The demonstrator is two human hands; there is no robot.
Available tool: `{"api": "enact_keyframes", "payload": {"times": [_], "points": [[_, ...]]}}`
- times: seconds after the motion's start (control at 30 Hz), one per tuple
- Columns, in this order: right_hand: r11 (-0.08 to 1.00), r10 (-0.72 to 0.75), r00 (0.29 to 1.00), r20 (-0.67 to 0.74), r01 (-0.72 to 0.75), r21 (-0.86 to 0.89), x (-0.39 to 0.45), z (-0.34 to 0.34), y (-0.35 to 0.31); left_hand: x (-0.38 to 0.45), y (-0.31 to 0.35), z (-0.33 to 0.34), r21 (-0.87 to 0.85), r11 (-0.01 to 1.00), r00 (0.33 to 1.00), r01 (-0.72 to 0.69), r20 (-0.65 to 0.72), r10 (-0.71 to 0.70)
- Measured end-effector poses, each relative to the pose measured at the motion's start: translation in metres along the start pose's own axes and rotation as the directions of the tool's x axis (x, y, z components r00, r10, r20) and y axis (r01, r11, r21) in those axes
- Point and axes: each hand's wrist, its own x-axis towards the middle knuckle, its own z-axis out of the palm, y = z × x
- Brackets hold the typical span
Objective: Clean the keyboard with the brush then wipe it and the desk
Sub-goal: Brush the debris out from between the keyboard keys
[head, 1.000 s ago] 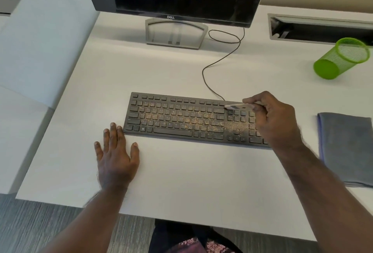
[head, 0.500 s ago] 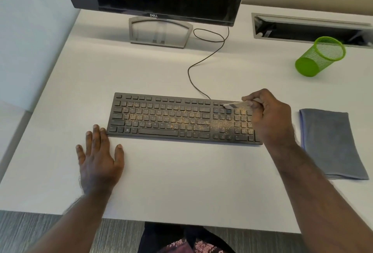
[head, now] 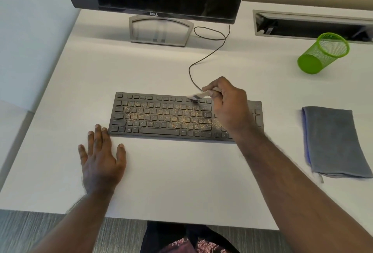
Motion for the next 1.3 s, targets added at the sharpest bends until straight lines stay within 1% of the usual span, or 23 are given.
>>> {"api": "enact_keyframes", "payload": {"times": [0.1,0.17,0.2,0.27,0.33,0.37,0.5,0.57,0.63,0.67,0.77,0.83,0.9,1.0,1.07,1.17,1.23,1.3], "points": [[0.997,0.045,0.997,-0.059,-0.049,-0.065,0.008,-0.007,0.002,0.000,0.000,0.000,-0.005,1.000,1.000,0.001,0.000,-0.001],[0.995,0.068,0.992,-0.103,-0.075,-0.072,0.013,-0.012,0.001,0.000,0.000,0.000,-0.004,1.000,1.000,-0.004,-0.002,0.004],[0.996,0.064,0.993,-0.101,-0.069,-0.047,0.014,-0.013,0.000,0.000,0.000,0.000,-0.004,1.000,1.000,-0.004,-0.001,0.004],[1.000,0.023,0.999,-0.034,-0.023,0.001,0.012,-0.010,-0.002,-0.001,-0.001,0.000,-0.003,1.000,1.000,-0.002,-0.001,0.002],[1.000,-0.005,0.999,0.039,0.006,-0.022,0.009,-0.005,-0.002,0.000,-0.001,0.000,-0.005,1.000,1.000,0.001,-0.008,-0.001],[0.999,0.001,0.999,0.037,0.000,-0.045,0.008,-0.005,-0.001,0.000,-0.001,0.000,-0.006,1.000,1.000,0.000,-0.010,0.000],[0.996,0.033,0.995,-0.093,-0.040,-0.077,0.012,-0.014,0.000,0.000,0.000,0.001,0.000,1.000,1.000,-0.003,-0.006,0.003],[0.997,0.037,0.997,-0.066,-0.041,-0.066,0.011,-0.018,-0.001,0.000,-0.001,0.001,-0.002,1.000,1.000,-0.003,-0.008,0.003],[0.993,0.028,1.000,-0.013,-0.029,-0.112,0.006,-0.020,0.001,0.000,-0.001,0.001,-0.005,1.000,1.000,-0.002,-0.008,0.002],[0.991,0.024,1.000,-0.014,-0.025,-0.131,0.004,-0.023,0.003,0.001,-0.001,0.001,-0.005,1.000,1.000,-0.002,-0.008,0.002],[0.988,0.059,0.993,-0.107,-0.074,-0.136,0.006,-0.035,0.012,0.000,0.000,0.001,-0.008,1.000,1.000,-0.006,-0.008,0.006],[0.993,0.085,0.986,-0.146,-0.096,-0.069,0.007,-0.039,0.014,0.000,0.000,0.000,-0.006,1.000,1.000,-0.007,-0.010,0.007],[0.998,0.047,0.992,-0.117,-0.051,-0.024,0.004,-0.037,0.012,0.000,0.000,0.000,-0.003,1.000,1.000,-0.003,-0.007,0.003],[0.997,-0.001,0.999,-0.041,-0.002,-0.075,-0.005,-0.034,0.013,0.000,0.000,0.000,0.000,1.000,1.000,-0.004,-0.003,0.004],[0.994,0.032,0.997,-0.076,-0.039,-0.100,-0.007,-0.039,0.018,0.000,-0.001,0.000,0.002,1.000,1.000,-0.005,-0.001,0.005],[0.995,0.080,0.986,-0.148,-0.088,-0.050,-0.009,-0.049,0.024,0.000,-0.001,0.001,0.004,1.000,1.000,-0.005,0.001,0.005],[0.998,0.049,0.992,-0.118,-0.054,-0.034,-0.014,-0.051,0.024,0.000,-0.001,0.001,0.005,1.000,1.000,-0.004,0.005,0.004],[0.998,0.019,0.998,-0.060,-0.023,-0.066,-0.020,-0.051,0.024,0.000,-0.001,0.000,0.000,1.000,1.000,-0.004,0.004,0.004]]}}
